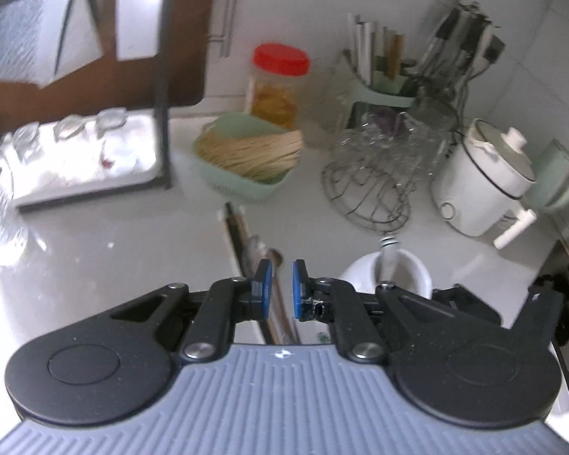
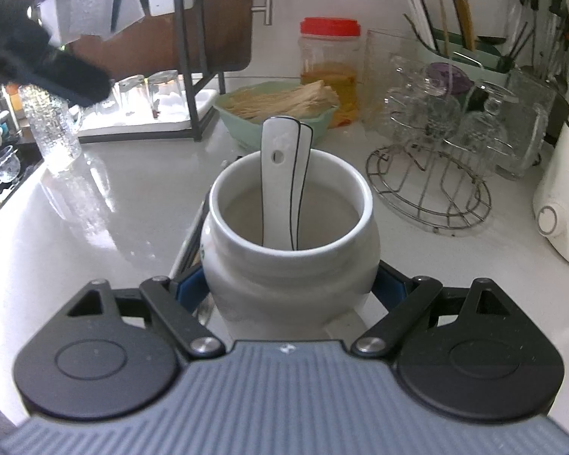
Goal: Organize utensils
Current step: 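Move the left tool down to the silver spoon on the counter, then close the left tool on the silver spoon's handle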
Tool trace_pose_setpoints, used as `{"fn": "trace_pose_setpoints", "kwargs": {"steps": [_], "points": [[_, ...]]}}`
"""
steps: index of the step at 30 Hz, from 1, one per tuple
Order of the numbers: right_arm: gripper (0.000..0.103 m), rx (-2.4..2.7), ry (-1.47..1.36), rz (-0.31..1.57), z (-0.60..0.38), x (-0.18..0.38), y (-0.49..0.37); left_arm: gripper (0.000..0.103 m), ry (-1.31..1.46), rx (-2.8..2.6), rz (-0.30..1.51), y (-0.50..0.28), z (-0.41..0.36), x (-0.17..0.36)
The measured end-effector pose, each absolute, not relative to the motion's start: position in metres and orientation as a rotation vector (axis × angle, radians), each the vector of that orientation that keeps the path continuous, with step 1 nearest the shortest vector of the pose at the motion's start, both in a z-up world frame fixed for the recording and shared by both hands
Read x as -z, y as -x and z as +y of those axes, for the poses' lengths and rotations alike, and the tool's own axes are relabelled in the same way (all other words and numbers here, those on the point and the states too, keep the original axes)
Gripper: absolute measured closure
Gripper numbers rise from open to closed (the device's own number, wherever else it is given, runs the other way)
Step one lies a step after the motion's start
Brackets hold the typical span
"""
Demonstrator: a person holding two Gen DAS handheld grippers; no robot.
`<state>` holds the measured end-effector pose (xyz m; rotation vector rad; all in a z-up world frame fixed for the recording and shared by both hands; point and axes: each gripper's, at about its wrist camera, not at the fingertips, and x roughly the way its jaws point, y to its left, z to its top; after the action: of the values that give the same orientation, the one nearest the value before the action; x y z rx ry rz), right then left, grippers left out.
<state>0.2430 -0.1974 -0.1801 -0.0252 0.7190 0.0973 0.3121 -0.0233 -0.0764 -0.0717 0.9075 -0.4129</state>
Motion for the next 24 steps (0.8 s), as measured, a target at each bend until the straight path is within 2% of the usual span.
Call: {"fn": "trace_pose_setpoints", "kwargs": {"steps": [9,11,13,16,18,20,24], "points": [[0.012,-0.094,0.027,0.743,-0.204,0.178,-0.237,0.09,0.12,0.361,0.999,-0.32,-0.016,0.116],[0.012,-0.097,0.029,0.752,-0.205,0.177,-0.237,0.081,0.119,0.363,1.008,-0.325,-0.019,0.125],[0.012,-0.102,0.03,0.76,-0.206,0.177,-0.237,0.077,0.12,0.364,1.018,-0.332,-0.024,0.136],[0.012,-0.11,0.03,0.768,-0.208,0.176,-0.238,0.076,0.104,0.366,1.034,-0.343,-0.033,0.151],[0.012,-0.114,0.034,0.774,-0.208,0.176,-0.238,0.071,0.107,0.366,1.036,-0.351,-0.038,0.161],[0.012,-0.119,0.035,0.778,-0.209,0.176,-0.238,0.058,0.104,0.362,1.025,-0.358,-0.043,0.169],[0.012,-0.13,0.039,0.772,-0.21,0.177,-0.235,0.057,0.088,0.341,1.013,-0.374,-0.054,0.186]]}}
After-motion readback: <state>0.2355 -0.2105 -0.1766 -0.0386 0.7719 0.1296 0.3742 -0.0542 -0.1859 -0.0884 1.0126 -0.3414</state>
